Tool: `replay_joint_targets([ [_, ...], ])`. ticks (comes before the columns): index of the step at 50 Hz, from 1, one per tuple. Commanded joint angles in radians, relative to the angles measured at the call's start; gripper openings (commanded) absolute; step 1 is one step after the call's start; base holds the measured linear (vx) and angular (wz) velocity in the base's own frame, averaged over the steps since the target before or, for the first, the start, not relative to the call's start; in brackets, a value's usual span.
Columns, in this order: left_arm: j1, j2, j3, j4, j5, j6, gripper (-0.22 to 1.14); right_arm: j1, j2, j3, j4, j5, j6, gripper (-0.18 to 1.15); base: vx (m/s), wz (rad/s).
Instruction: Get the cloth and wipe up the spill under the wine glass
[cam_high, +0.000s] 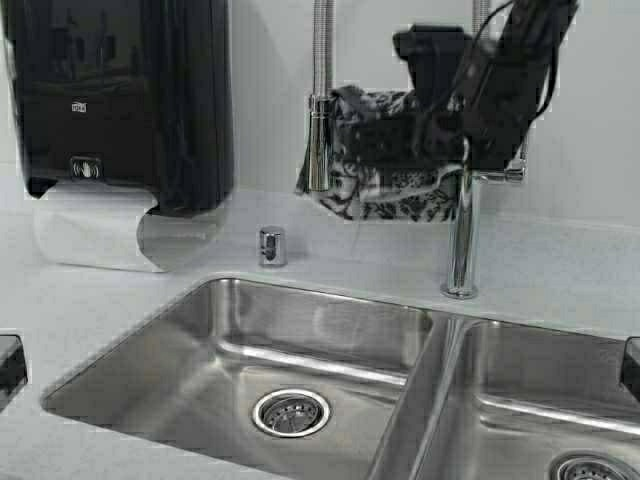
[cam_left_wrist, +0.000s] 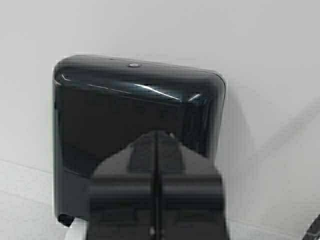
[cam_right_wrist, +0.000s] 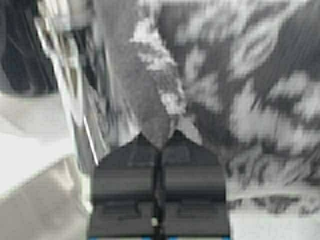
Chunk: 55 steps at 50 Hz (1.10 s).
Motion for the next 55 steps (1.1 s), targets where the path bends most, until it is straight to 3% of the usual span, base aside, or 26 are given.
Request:
replay_joint_targets([
  [1,0.0,-0.008,0.0,-0.008,-0.002,-0.002,0.03,0.005,-0.13,0.018,-0.011,-0.009,-0.003,0.06,-0.01,-0.01],
  [13,0.0,-0.031,0.005,-0.011,0.041,-0.002,0.03,0.034,-0.377,0.038,-0.031,0.014,-0.012,0.06,-0.01,-0.01],
  [24,0.0,-0.031,0.008,-0.011,0.043,0.002,0.03,0.038,-0.552,-0.049,-0.058,0.241,-0.017,0.06,-0.04,-0.03],
  [55,0.0,-0.025,0.012,-0.011,0.043,0.002,0.03,0.097,-0.738,-0.233,-0.13,0.497,-0.015,0.06,-0.11,-0.01],
])
